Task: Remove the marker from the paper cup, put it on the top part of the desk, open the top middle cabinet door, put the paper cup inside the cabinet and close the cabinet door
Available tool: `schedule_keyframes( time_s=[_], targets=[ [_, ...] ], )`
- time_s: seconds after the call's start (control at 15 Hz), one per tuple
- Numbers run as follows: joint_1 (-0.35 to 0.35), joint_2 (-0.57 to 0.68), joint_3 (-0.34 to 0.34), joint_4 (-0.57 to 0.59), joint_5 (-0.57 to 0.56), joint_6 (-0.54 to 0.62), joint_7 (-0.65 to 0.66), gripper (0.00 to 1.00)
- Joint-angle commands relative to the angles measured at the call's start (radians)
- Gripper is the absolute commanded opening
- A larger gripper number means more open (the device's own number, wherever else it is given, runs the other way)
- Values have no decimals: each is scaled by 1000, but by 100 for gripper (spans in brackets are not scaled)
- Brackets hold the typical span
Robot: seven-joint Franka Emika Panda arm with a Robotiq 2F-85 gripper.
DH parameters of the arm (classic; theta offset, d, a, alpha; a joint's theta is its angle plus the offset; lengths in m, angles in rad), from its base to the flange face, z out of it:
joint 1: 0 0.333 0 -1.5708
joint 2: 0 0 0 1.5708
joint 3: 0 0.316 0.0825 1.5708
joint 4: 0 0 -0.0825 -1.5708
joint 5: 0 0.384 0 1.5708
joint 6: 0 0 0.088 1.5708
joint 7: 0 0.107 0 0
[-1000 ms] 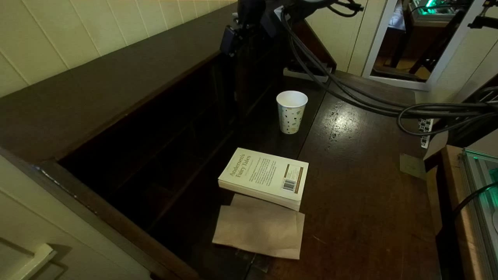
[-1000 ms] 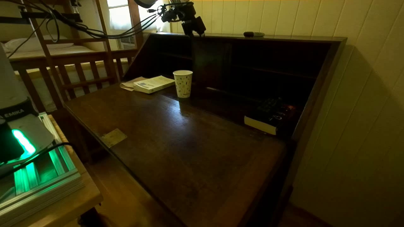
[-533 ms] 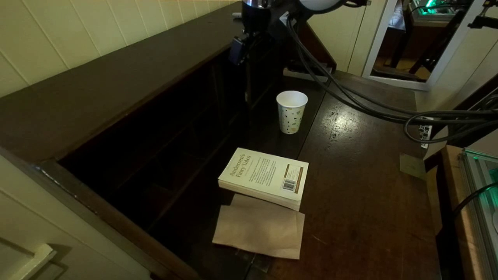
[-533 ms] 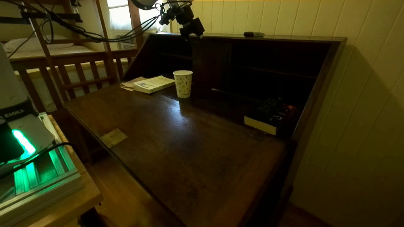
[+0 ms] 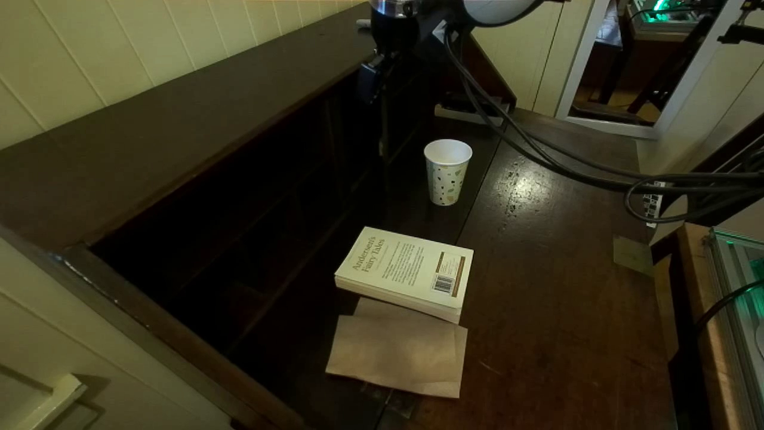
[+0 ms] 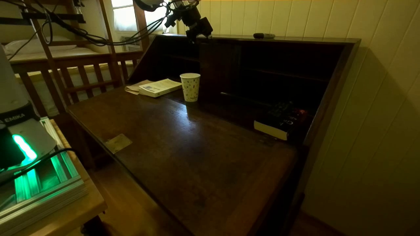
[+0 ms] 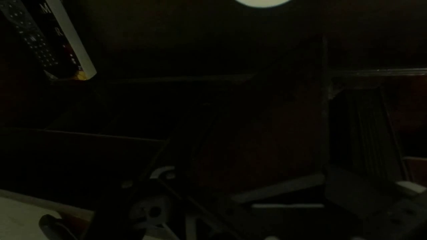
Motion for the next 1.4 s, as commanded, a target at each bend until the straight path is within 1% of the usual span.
schedule_keyframes(
  time_s=[0.0,0.27,0.67,0.93,1.33],
  targets=[
    [-9,11,-19,1,-59,-35,22,100],
    [-13,-5,-19,-10,-98,-87,17,100],
    [-29,-47,-10,-36,-214,-191,23,100],
    [-65,-42,-20,-36,-304,-197,30,100],
    [-98,-43,-21,-37,-370,-200,42,100]
  ],
)
